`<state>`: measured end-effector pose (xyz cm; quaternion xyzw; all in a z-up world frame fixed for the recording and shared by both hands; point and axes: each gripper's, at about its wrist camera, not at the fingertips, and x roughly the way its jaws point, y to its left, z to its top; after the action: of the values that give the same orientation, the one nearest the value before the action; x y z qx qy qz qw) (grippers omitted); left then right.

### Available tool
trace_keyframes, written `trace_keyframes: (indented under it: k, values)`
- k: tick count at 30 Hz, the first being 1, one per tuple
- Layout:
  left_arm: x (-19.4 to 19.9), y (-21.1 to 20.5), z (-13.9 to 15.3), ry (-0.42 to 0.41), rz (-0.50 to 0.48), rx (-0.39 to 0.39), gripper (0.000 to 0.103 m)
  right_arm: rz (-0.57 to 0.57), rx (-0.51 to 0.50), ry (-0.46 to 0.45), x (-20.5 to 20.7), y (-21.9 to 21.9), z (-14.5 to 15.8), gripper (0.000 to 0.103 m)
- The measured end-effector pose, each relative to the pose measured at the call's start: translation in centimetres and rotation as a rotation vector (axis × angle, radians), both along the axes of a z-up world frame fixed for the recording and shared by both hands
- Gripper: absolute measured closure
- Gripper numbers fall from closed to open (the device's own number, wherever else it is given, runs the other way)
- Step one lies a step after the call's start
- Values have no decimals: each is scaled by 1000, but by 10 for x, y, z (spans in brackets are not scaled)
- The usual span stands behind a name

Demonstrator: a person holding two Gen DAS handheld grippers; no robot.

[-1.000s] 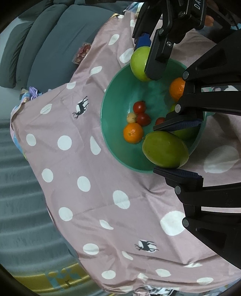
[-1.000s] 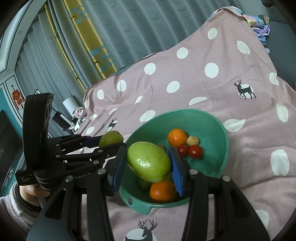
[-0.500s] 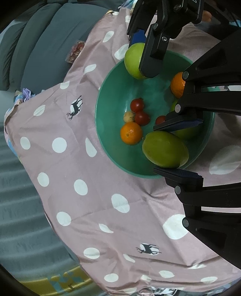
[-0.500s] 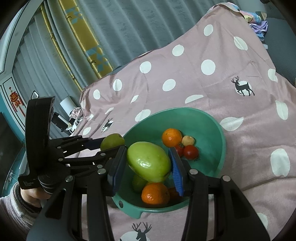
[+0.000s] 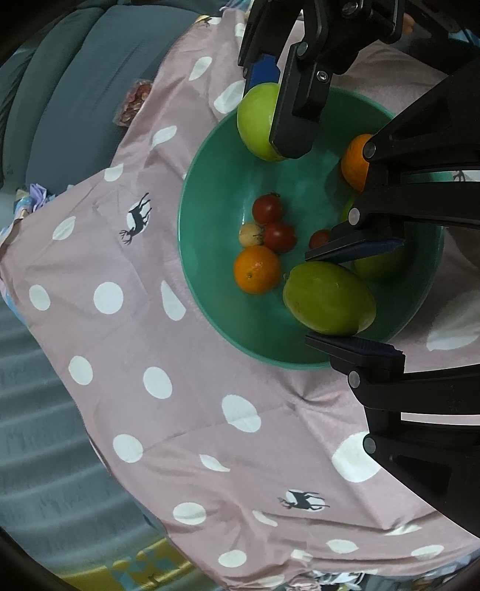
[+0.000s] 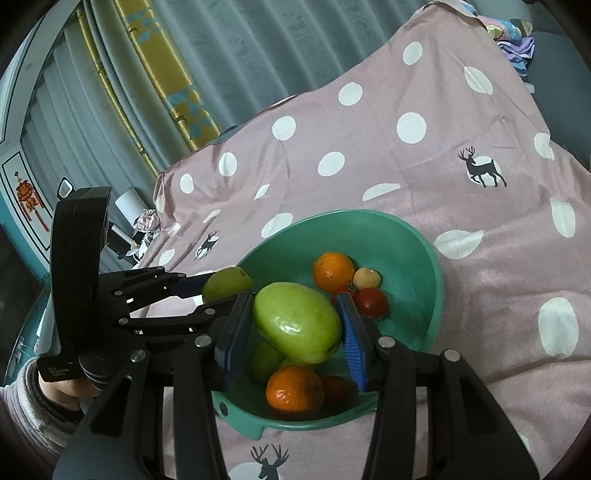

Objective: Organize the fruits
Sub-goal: 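Carry both green plums over the teal bowl, then lower both held plums into the teal bowl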

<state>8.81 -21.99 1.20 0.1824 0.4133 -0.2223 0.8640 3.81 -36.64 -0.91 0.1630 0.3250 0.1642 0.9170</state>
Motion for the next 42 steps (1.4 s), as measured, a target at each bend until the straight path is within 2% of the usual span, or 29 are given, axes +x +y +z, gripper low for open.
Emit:
trace_keyframes:
  k: [42]
  values:
    - [12, -13, -20, 12, -33, 113, 66, -2, -97, 34, 11, 2, -6, 57]
